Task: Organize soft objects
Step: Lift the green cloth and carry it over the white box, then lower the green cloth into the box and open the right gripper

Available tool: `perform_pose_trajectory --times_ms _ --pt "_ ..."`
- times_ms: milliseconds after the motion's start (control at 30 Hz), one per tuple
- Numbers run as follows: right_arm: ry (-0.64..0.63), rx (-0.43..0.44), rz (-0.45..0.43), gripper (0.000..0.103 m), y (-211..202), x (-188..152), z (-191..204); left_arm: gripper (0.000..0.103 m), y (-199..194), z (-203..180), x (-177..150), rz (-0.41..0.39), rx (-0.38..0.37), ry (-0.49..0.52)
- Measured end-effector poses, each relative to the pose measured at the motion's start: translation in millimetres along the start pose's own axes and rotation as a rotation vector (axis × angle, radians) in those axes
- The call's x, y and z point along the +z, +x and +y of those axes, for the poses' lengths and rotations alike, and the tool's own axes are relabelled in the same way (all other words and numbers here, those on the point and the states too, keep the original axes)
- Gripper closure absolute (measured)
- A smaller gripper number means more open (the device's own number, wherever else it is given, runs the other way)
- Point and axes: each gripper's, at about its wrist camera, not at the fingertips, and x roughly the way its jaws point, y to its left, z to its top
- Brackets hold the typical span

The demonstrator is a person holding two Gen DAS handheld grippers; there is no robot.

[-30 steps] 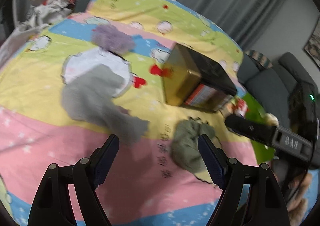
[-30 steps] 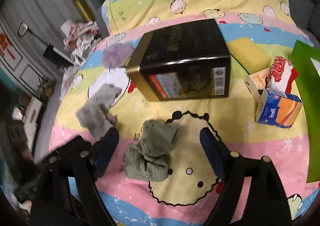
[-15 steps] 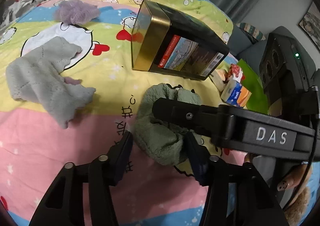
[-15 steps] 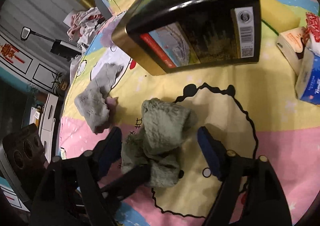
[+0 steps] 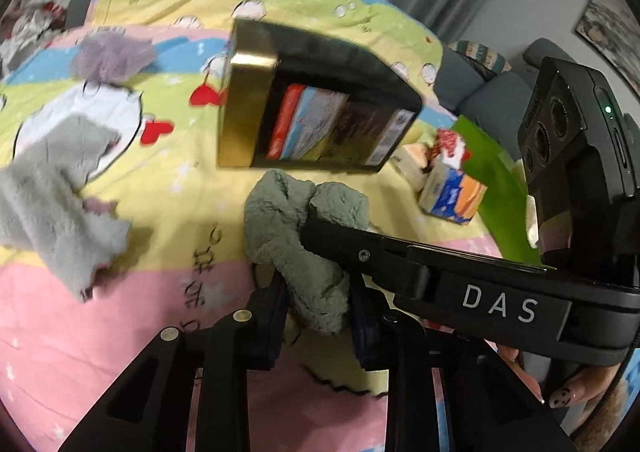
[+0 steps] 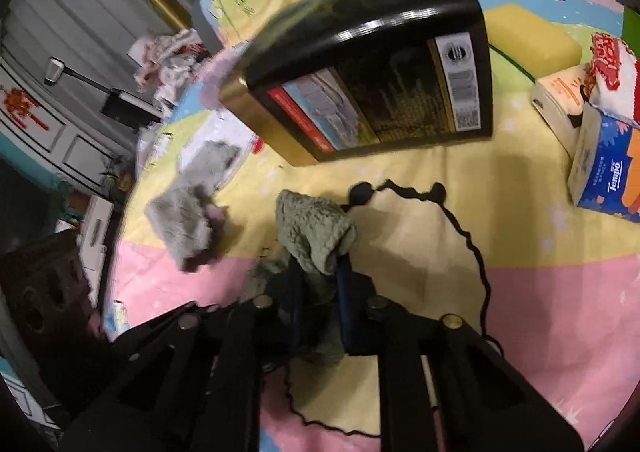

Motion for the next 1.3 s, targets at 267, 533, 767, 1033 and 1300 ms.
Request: perform_pose_trajectory --times_ms 267,533,767,1033,1300 --pt "-0.003 -0.014 -0.187 0.089 -66 11 -5 0.075 -21 -54 23 -0.108 -0.06 0.125" --pt "0.083 -0.067 -0.373 0.089 -134 13 -40 0.075 -12 -117 46 -0.136 -0.142 0.237" --pt "0.216 -0.125 -0.501 0.089 -184 3 -88 0.075 16 -179 54 -0.113 -0.238 0.33" --pt "0.38 -0.23 -0.595 0.089 -220 -16 -137 0.075 52 -242 48 -0.039 -0.326 0.426" --pt "0.501 -0.298 -0.601 0.088 -236 -31 -179 0.075 88 -281 40 0.075 -0.387 0.468"
